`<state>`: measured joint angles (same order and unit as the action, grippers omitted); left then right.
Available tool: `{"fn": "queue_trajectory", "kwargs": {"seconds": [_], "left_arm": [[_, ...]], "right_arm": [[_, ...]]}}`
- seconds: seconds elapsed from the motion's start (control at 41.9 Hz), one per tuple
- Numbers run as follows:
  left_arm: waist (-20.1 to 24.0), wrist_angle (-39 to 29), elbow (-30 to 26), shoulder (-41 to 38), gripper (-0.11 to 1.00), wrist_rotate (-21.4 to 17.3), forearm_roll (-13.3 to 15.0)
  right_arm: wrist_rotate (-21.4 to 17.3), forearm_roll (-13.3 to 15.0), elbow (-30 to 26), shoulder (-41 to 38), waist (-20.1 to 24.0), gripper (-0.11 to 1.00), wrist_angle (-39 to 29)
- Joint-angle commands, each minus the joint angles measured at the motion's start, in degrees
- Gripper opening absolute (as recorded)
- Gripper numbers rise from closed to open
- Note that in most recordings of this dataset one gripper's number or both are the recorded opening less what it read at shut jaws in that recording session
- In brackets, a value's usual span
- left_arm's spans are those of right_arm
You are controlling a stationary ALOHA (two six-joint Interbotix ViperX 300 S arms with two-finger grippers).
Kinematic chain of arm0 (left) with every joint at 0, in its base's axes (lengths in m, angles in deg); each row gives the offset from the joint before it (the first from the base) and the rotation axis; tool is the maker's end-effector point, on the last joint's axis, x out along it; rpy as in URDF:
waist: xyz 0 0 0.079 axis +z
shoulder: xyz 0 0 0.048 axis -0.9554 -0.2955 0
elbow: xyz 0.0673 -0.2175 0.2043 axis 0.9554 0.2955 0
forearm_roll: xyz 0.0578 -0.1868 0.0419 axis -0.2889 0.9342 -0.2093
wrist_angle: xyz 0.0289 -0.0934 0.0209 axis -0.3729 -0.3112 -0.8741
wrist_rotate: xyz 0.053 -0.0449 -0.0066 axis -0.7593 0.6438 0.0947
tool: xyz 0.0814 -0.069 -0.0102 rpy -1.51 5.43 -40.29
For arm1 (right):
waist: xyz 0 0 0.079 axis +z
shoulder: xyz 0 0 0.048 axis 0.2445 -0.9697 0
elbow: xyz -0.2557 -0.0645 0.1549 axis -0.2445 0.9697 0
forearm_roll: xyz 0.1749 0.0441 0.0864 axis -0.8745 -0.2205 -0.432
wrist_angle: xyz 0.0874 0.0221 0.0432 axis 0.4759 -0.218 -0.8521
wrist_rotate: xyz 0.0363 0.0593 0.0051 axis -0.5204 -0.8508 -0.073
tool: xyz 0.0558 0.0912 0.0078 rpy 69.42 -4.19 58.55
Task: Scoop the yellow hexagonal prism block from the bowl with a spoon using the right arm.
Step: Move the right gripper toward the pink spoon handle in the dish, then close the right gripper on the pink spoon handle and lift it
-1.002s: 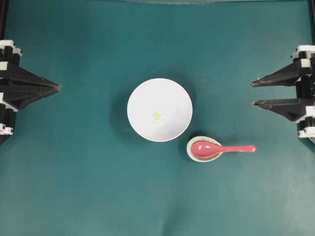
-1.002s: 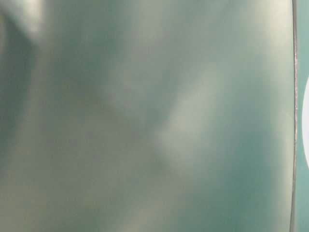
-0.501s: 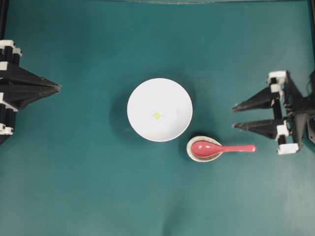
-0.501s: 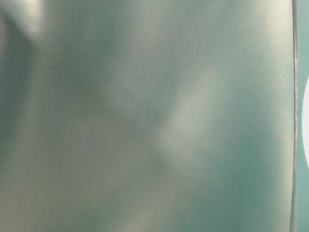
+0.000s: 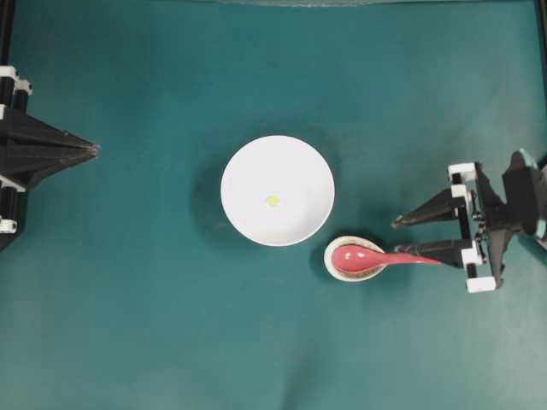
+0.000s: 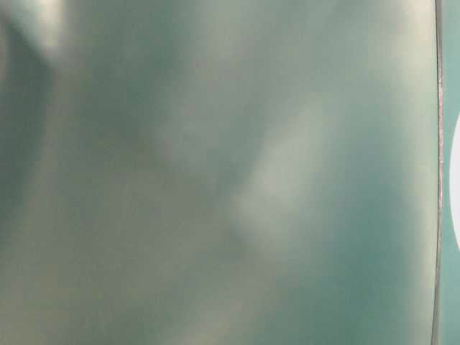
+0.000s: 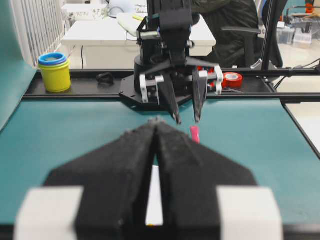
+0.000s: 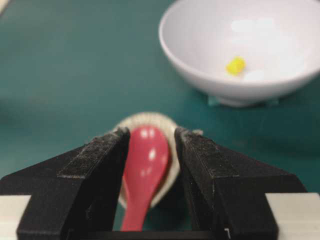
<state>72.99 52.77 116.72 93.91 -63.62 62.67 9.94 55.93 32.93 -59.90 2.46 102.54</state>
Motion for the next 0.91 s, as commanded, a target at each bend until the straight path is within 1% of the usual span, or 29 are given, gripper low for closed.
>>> {"fn": "queue_trajectory", "kwargs": {"seconds": [0.0,0.239,0.429,0.668,0.883], "left_arm": [[0.1,0.3,-1.4,-0.2,0.0,-0.1,-0.4],[0.0,0.3,-1.5,-0.2,0.0,0.0,-0.4],[0.1,0.3,-1.5,-0.2,0.0,0.0,-0.4],[0.0,1.4,-1.5,-0.2,0.0,0.0,-0.4],[0.0,1.7,-1.5,-0.1,0.0,0.0,-0.4]], "right_arm": [[0.2,-1.2,0.3,-3.4,2.0,0.5,4.6],[0.2,-4.1,1.1,-12.1,5.9,0.5,11.8],[0.2,-4.6,0.8,-16.8,9.0,0.5,15.7],[-1.4,-4.7,0.9,-19.0,9.5,0.5,16.3],[-1.7,-6.0,0.1,-20.0,9.5,0.5,14.7]]}}
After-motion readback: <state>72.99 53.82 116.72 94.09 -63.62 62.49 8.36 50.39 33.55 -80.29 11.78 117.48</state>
